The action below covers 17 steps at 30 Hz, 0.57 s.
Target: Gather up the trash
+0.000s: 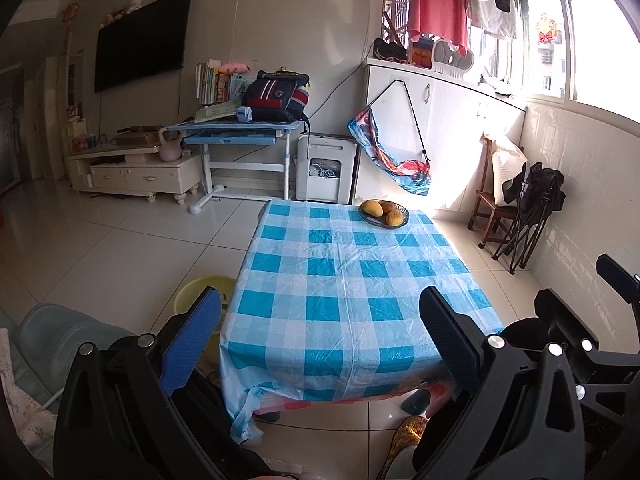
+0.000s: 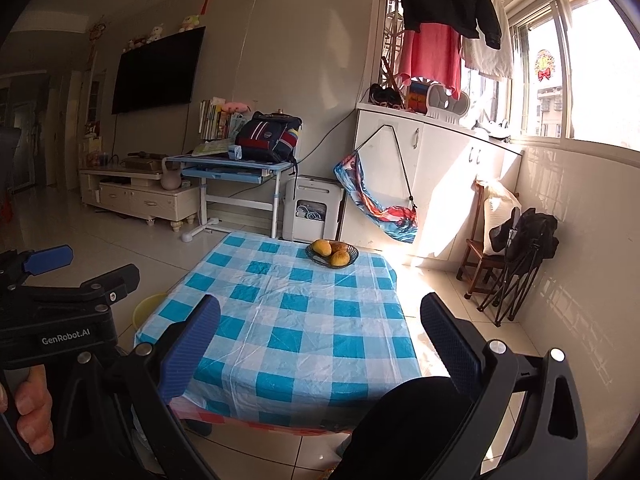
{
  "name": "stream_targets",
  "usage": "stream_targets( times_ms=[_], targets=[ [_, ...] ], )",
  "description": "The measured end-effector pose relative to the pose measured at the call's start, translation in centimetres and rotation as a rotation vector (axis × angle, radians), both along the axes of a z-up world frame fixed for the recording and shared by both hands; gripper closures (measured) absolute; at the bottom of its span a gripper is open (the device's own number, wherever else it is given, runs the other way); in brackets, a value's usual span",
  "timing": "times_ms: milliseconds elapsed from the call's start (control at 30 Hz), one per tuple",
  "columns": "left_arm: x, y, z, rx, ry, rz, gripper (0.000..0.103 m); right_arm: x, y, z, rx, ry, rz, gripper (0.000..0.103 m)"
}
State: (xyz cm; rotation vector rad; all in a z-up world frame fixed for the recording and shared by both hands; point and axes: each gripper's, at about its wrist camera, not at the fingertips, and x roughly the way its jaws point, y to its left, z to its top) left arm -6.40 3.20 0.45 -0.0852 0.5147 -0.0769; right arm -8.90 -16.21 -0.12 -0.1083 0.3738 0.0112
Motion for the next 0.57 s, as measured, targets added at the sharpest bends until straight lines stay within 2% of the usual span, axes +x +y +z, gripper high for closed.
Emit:
stream_targets(
  times_ms=[67, 267, 433, 567],
  targets=[
    [-0.1, 0.1, 0.1, -0.031, -0.008, -0.025, 0.007, 0.1, 0.0, 0.0, 0.001, 0.003, 0.002, 0.007],
    [0.7, -1.0, 0.5, 0.045, -0.031, -0.037, 0.007, 0.7, -0.1, 0.0, 0.009, 0.011, 0.015, 0.007],
    [4.9, -0.3, -0.3, 0.072, 0.070, -0.012, 0.007, 3.3, -0.6, -0.6, 0.040, 0.035, 0.026, 0.007],
    [8.0, 0.4, -1.7, 0.095, 0.114, 0.014, 0.007, 6.5, -1.2, -2.0, 0.057, 0.089, 0.025, 0.007]
  ],
)
